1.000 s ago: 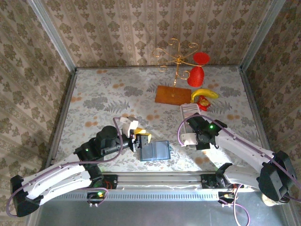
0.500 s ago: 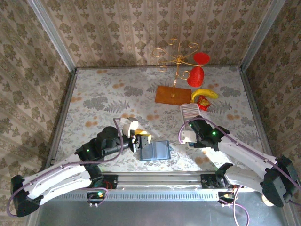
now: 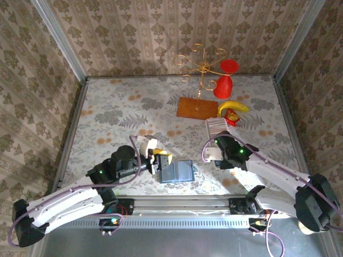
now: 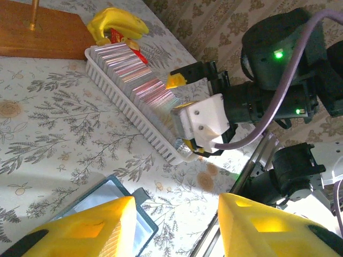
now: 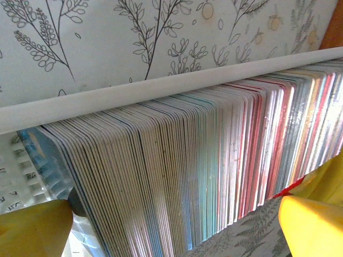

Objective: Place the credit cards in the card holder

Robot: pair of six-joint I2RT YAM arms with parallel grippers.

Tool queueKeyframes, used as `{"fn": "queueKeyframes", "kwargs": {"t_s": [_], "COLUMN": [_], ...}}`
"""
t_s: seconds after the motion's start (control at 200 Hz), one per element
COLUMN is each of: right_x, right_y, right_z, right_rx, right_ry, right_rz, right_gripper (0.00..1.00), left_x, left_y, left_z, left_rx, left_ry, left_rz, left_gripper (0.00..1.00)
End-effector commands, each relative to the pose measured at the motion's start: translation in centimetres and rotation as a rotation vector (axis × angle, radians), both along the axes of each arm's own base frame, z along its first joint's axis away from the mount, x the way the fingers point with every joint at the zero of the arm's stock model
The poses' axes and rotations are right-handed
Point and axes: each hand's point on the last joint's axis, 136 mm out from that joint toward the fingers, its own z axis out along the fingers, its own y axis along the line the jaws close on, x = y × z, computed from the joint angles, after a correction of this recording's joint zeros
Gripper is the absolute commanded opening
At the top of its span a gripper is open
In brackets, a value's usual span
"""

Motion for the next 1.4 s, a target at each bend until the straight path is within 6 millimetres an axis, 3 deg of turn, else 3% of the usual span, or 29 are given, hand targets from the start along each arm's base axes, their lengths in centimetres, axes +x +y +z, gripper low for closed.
{"fn": "queueKeyframes", "kwargs": {"t_s": [0.0, 0.15, 0.3, 0.395, 0.505, 0.64, 0.8, 1.395], "right_x": [1.3, 1.1, 1.3, 1.0, 0.6, 0.3, -0.2, -0.1], "right_y": [0.2, 0.0, 0.0, -0.1, -0.3, -0.2, -0.1, 0.9], "right_z": [-0.2, -0.8, 0.6, 1.5, 1.7, 1.6, 1.5, 3.4], "right_rx": [-0.022, -0.066, -0.054, -0.056, -0.07, -0.057, -0.044, 0.026], "right_ry": [-0.015, 0.014, -0.01, -0.008, 0.001, 0.004, 0.025, -0.003], "right_rz": [0.015, 0.039, 0.039, 0.055, 0.073, 0.078, 0.083, 0.095], "right_gripper": [1.0, 0.99, 0.88, 0.79, 0.59, 0.51, 0.34, 0.15], "left_x": [-0.1, -0.1, -0.1, -0.1, -0.1, -0.1, -0.1, -0.2], "left_y": [0.0, 0.0, 0.3, 0.5, 0.5, 0.4, 0.4, 0.0], "left_z": [0.6, 0.4, 0.4, 0.3, 0.0, 0.0, 0.0, -0.3], "left_rx": [-0.039, -0.036, -0.042, -0.045, -0.047, -0.058, -0.06, -0.068], "left_ry": [-0.004, 0.001, 0.004, 0.008, 0.018, 0.028, 0.033, 0.062], "left_rz": [-0.004, -0.007, 0.003, 0.008, 0.015, 0.015, 0.017, 0.009], "left_gripper": [0.45, 0.45, 0.45, 0.45, 0.45, 0.45, 0.45, 0.44]}}
